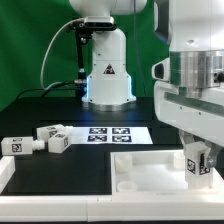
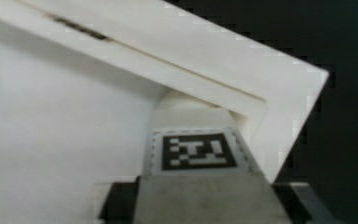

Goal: Assemble one leg

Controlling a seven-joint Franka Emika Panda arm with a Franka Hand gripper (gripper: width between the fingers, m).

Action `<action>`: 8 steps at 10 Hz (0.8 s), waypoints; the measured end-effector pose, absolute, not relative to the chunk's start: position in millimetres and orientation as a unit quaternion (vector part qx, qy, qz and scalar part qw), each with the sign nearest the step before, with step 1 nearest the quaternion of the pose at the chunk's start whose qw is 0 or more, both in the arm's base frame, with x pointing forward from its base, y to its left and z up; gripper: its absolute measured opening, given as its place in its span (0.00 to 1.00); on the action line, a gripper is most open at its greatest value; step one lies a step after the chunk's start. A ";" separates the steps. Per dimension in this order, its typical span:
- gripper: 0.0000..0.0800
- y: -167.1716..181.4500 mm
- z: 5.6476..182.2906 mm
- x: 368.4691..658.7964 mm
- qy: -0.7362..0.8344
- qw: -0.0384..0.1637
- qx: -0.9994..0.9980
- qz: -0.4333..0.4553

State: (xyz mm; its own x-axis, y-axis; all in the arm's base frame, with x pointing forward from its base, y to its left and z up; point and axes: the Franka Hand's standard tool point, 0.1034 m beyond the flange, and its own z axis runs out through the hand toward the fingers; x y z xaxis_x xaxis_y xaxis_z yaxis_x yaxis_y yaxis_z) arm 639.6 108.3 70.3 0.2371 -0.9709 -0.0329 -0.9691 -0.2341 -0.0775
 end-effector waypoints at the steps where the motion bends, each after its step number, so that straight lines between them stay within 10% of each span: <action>1: 0.36 110.3 67.7 639.0 0.687 0.043 -0.726 -0.004; 7: 0.36 112.4 66.8 641.1 0.788 0.052 -0.613 -0.001; 8: 0.55 112.9 69.5 642.4 0.780 0.054 -0.624 -0.003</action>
Offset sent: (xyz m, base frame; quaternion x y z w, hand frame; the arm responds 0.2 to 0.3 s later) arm 0.0070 -0.0052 0.0020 0.0365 -0.0078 0.2062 0.9778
